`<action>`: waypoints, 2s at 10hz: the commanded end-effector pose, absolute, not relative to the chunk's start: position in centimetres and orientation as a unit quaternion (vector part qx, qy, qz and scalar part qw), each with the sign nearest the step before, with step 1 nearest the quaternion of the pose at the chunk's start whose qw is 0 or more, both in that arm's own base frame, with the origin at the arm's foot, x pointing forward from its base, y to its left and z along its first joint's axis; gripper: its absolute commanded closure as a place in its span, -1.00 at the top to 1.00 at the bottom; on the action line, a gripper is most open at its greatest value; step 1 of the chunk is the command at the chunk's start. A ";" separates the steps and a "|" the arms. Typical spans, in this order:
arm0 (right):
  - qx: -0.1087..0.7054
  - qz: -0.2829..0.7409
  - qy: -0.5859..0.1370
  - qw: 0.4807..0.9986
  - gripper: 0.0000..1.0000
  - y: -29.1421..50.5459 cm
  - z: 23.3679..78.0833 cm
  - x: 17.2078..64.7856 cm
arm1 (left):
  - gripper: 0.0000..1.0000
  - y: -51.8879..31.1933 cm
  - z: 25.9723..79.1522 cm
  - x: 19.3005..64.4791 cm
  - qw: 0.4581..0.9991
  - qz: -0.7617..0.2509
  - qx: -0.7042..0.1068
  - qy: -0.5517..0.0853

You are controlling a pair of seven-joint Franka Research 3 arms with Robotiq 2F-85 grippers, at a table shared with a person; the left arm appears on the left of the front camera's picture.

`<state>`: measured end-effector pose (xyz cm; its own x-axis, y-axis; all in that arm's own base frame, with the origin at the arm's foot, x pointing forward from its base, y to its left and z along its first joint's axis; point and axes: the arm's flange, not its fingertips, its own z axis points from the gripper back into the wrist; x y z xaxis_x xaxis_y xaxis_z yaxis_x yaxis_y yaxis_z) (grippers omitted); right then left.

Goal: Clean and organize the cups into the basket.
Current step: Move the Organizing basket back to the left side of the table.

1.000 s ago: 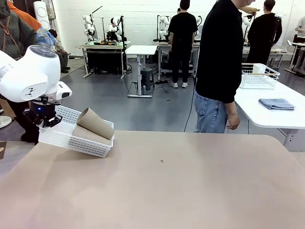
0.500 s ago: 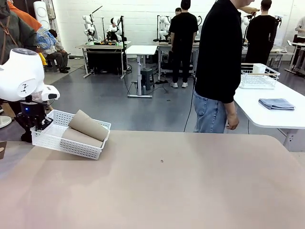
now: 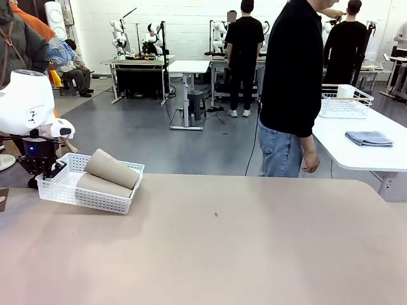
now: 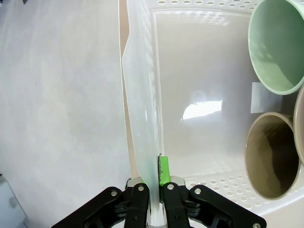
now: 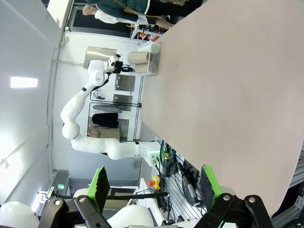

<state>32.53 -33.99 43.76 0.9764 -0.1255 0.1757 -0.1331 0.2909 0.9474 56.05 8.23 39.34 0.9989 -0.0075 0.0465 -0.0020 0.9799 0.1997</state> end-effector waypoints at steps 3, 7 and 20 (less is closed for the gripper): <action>0.599 0.004 -0.107 0.794 1.00 -33.9 43.8 32.4 | -0.73 8.9 38.8 56.9 0.993 0.007 0.118 0.009; 0.599 0.004 -0.107 0.794 1.00 -33.9 43.8 32.4 | 1.00 8.4 38.7 56.8 0.992 0.009 0.128 0.015; 0.599 0.004 -0.107 0.794 1.00 -33.9 43.8 32.4 | 1.00 -1.4 48.5 44.5 0.977 0.101 0.129 -0.138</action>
<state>32.58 -33.92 43.76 0.9766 -0.1235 0.1758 -0.1338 0.2902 0.9476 47.80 -1.14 48.93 0.9574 0.1701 0.2332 -0.2197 0.9534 0.2066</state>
